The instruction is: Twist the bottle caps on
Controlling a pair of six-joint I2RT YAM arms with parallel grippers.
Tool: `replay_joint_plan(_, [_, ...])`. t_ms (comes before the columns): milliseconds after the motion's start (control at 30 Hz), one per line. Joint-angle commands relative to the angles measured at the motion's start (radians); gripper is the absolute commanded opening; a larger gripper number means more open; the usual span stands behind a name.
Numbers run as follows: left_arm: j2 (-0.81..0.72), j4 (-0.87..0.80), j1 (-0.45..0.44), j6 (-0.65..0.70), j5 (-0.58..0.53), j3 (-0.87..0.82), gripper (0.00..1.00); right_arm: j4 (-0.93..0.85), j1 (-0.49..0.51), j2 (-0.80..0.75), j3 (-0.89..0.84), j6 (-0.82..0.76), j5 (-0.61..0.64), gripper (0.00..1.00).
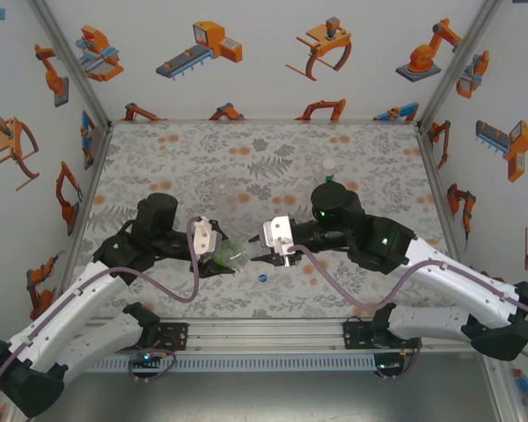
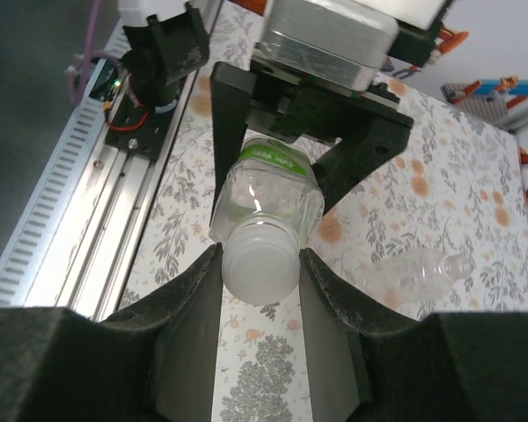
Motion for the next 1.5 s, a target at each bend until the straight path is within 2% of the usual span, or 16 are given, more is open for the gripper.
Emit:
replay_joint_plan(0, [-0.022, 0.131, 0.002, -0.041, -0.026, 0.000, 0.00, 0.118, 0.018, 0.010, -0.059, 0.136, 0.076, 0.00])
replay_joint_plan(267, [-0.051, 0.161, 0.002, -0.054, -0.139, -0.016, 0.00, 0.340, 0.016, -0.005, -0.160, 0.470, 0.214, 0.00])
replay_joint_plan(367, [-0.068, 0.185, 0.003, -0.060, -0.161, -0.032, 0.00, 0.504, 0.018, -0.027, -0.246, 0.679, 0.359, 0.00])
replay_joint_plan(467, [-0.072, 0.190, 0.003, -0.061, -0.185, -0.037, 0.00, 0.571, 0.017, -0.024, -0.279, 0.920, 0.496, 0.00])
replay_joint_plan(633, [-0.057, 0.182, 0.009, -0.063, -0.198, -0.029, 0.00, 0.594, 0.017, 0.002, -0.263, 1.186, 0.540, 0.00])
replay_joint_plan(767, [-0.044, 0.178, 0.008, -0.067, -0.214, -0.024, 0.00, 0.411, 0.018, 0.025, -0.189, 1.329, 0.635, 0.00])
replay_joint_plan(867, [-0.043, 0.174, 0.008, -0.066, -0.224, -0.023, 0.00, 0.314, 0.019, 0.041, -0.148, 1.351, 0.680, 0.00])
replay_joint_plan(967, [-0.040, 0.170, 0.009, -0.065, -0.226, -0.023, 0.00, 0.275, 0.018, 0.056, -0.120, 1.358, 0.685, 0.14])
replay_joint_plan(1167, [-0.032, 0.170, 0.009, -0.065, -0.224, -0.021, 0.00, 0.345, 0.018, 0.058, -0.136, 1.353, 0.632, 0.38])
replay_joint_plan(1367, [-0.025, 0.165, 0.008, -0.064, -0.215, -0.019, 0.00, 0.310, 0.018, 0.032, -0.071, 1.246, 0.610, 0.62])
replay_joint_plan(1467, [-0.023, 0.166, 0.009, -0.065, -0.205, -0.018, 0.00, 0.255, 0.018, 0.031, -0.010, 1.170, 0.600, 0.67])
